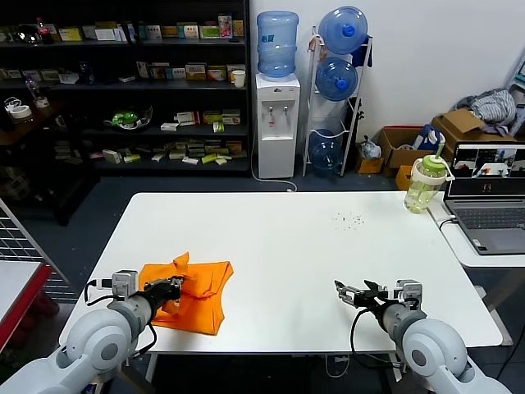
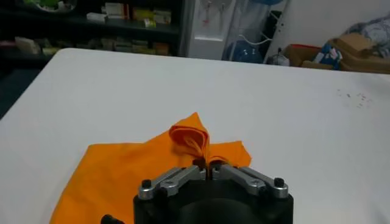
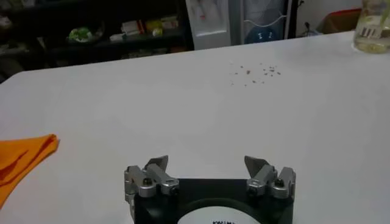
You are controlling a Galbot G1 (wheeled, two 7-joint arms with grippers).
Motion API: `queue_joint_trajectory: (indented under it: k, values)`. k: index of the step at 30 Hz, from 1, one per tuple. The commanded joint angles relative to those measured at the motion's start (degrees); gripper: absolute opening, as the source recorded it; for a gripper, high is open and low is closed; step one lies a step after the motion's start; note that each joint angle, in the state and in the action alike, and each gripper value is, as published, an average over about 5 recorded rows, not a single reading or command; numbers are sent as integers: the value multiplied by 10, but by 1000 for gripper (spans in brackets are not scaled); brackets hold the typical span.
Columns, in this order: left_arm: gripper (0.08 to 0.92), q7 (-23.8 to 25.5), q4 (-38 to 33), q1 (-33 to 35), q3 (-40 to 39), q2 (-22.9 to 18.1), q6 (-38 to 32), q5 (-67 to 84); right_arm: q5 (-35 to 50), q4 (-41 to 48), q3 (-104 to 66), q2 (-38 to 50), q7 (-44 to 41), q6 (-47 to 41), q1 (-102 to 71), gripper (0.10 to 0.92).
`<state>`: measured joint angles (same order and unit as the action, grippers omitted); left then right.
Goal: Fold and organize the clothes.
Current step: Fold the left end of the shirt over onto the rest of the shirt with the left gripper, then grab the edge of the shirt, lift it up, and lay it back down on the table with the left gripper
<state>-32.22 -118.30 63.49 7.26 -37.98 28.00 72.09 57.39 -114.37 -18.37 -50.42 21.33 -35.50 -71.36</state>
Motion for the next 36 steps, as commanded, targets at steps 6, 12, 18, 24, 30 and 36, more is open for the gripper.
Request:
queue_joint_trajectory:
  k: [6,12,18,24,30,36]
  values:
    - [225,-25,-10,-27,-32,-31,8,7,0,0,4,-4,0,0,1,823]
    - [398,-27,-16,-17,-12,-25,9,13,0,0,5,-4,0,0,3,823]
    - [571,-8,-3,31,40,17,12,15,1,1,4,-3,-4,1,4,823]
    - [736,168,131,62,111,112,13,-1,0,1,3,-3,-10,3,0,823]
    - [819,373,304,17,95,150,9,-58,-1,0,-1,-4,-12,4,-4,823]
    - [823,453,322,7,79,143,16,-75,0,-1,-6,1,-12,4,-7,823]
